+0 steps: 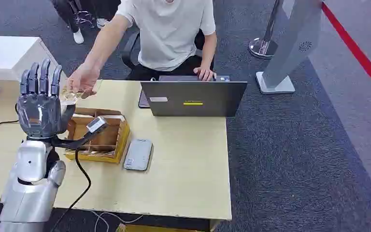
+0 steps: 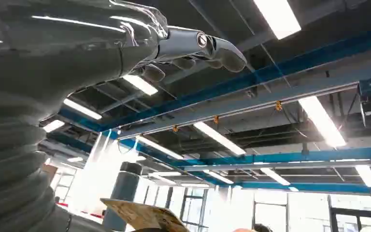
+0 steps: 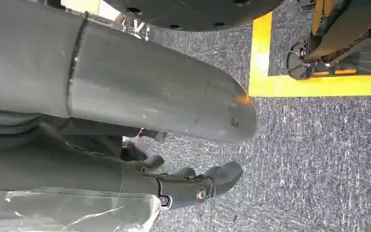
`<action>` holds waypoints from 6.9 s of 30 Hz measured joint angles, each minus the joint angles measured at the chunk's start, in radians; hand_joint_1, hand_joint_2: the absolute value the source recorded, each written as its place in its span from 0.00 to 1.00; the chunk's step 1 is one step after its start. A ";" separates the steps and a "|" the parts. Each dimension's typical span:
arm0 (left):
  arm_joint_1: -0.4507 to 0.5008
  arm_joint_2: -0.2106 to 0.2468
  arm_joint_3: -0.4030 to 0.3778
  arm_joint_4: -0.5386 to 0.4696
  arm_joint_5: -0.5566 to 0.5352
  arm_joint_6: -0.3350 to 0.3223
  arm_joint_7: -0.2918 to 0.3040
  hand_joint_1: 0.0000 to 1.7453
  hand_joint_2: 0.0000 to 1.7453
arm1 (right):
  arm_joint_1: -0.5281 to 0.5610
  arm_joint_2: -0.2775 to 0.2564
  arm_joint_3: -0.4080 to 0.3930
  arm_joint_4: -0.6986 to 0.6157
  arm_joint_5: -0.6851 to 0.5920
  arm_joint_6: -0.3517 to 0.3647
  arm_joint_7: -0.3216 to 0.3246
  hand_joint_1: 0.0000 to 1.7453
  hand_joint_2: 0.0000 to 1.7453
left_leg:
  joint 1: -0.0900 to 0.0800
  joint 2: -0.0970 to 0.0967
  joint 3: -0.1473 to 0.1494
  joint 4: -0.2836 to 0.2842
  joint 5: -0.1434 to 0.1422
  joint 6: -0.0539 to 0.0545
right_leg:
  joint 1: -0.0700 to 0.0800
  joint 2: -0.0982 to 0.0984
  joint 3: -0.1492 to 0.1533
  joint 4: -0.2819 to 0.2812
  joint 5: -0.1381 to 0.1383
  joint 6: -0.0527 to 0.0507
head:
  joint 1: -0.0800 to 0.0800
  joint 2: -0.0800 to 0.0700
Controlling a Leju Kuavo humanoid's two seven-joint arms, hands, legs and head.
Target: Pass the card to the sensor for recognition and then transmit it.
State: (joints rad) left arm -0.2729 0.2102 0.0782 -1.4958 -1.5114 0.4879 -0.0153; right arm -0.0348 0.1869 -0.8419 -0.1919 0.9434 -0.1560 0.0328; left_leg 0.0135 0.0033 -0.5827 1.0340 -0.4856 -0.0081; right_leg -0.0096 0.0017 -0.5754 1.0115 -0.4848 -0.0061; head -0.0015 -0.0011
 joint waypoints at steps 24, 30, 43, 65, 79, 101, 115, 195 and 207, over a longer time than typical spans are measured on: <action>-0.011 -0.002 -0.033 0.006 -0.001 -0.020 0.000 1.00 1.00 | 0.000 0.000 0.000 0.000 0.009 0.003 0.010 0.00 0.00 | 0.000 0.000 0.000 0.000 0.000 0.000 | 0.000 0.000 0.000 0.000 0.000 0.000 | 0.000 0.000; -0.014 -0.002 -0.051 0.006 -0.001 -0.027 0.003 1.00 1.00 | 0.000 0.000 0.000 0.000 0.011 0.003 0.012 0.00 0.00 | 0.000 0.000 0.000 0.000 0.000 0.000 | 0.000 0.000 0.000 0.000 0.000 0.000 | 0.000 0.000; 0.049 -0.068 -0.128 -0.042 0.001 -0.022 -0.002 1.00 1.00 | -0.001 0.000 0.000 0.001 0.012 -0.003 0.030 0.00 0.00 | -0.001 0.000 0.000 0.000 0.000 0.000 | 0.000 0.000 0.000 0.000 0.000 0.000 | 0.000 0.000; 0.156 -0.115 -0.334 -0.009 0.009 -0.389 0.056 1.00 1.00 | -0.001 0.000 -0.002 0.001 0.021 0.004 0.014 0.00 0.00 | -0.001 0.000 0.000 0.000 0.000 0.000 | -0.001 0.000 0.000 0.000 0.000 0.000 | 0.000 0.000; 0.153 -0.129 -0.335 0.063 0.084 -0.469 0.097 1.00 1.00 | -0.001 -0.001 -0.002 0.001 0.039 0.023 -0.002 0.00 0.00 | -0.001 0.000 0.000 0.000 0.000 0.000 | -0.001 0.000 0.000 0.000 0.000 0.000 | 0.000 0.000; 0.145 -0.152 -0.332 0.166 0.222 -0.511 0.082 1.00 1.00 | -0.001 -0.008 -0.002 0.001 0.057 0.044 -0.033 0.00 0.00 | -0.001 -0.001 0.000 0.000 0.000 0.000 | -0.001 -0.001 0.001 0.000 0.000 0.000 | 0.000 0.000; 0.102 -0.142 -0.266 0.205 0.304 -0.523 0.071 1.00 1.00 | -0.001 -0.016 -0.002 0.001 0.069 0.055 -0.041 0.00 0.00 | -0.001 -0.001 0.001 0.000 0.002 0.000 | -0.001 -0.002 0.002 0.000 0.001 0.000 | 0.000 0.000; -0.105 -0.030 -0.173 0.021 0.163 -0.381 0.073 0.00 1.00 | -0.006 -0.021 -0.045 0.003 0.085 0.035 -0.032 0.00 0.00 | -0.001 0.000 0.001 0.000 0.003 0.001 | -0.001 0.000 0.002 0.000 0.003 0.000 | 0.000 0.000; 0.341 -0.015 -0.281 -0.243 0.072 -0.251 0.020 0.00 1.00 | -0.006 -0.005 -0.121 0.009 0.032 -0.016 -0.032 0.00 0.00 | -0.001 0.001 0.001 0.000 0.000 0.002 | -0.002 0.000 0.001 0.000 0.000 0.001 | 0.000 0.000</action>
State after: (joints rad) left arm 0.0680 0.1957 -0.2026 -1.7388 -1.4393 0.2365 0.0049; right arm -0.0408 0.1823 -0.9624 -0.1831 0.9758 -0.1717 0.0004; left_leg 0.0123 0.0042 -0.5818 1.0336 -0.4860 -0.0064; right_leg -0.0113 0.0018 -0.5743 1.0114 -0.4845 -0.0053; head -0.0015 -0.0011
